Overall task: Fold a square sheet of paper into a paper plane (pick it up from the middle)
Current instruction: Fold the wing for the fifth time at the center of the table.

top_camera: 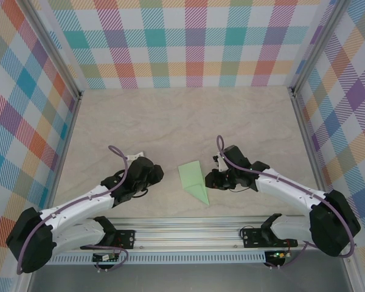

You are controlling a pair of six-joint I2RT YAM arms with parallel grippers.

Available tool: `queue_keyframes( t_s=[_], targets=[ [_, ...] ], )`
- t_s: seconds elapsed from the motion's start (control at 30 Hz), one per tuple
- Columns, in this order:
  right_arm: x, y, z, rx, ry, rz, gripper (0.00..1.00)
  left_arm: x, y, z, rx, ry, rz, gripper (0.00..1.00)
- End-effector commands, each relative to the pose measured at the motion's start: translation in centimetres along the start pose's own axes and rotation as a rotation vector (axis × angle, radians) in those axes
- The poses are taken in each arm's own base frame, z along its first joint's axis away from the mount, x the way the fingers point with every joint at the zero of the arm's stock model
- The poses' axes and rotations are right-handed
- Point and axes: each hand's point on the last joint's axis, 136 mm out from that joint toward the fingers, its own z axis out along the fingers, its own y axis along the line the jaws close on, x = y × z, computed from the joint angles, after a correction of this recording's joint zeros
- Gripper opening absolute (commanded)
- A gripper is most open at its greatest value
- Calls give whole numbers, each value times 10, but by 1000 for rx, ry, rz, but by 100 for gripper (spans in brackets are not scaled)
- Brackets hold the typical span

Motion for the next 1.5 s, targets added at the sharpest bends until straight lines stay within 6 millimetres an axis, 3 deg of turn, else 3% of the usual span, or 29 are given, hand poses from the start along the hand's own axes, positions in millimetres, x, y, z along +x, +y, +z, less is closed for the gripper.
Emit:
queue_keyframes(
  t_s=[0.0, 0.23, 0.5, 1.1, 1.47],
  targets=[
    [-4, 28, -2, -168, 13, -30, 17, -4, -21, 4, 69, 23, 2, 37],
    [0, 27, -2, -147, 55, -51, 18, 5, -31, 18, 82, 79, -5, 37],
    [4, 26, 1, -145, 83, -32, 16, 16, -25, 20, 79, 111, -13, 37],
    [2, 28, 29, -192, 181, -1, 11, 27, -28, 33, 61, 169, 3, 37],
    [1, -9, 49, -35, 181, 33, 10, 30, -33, 35, 69, 187, 18, 37]
  ],
)
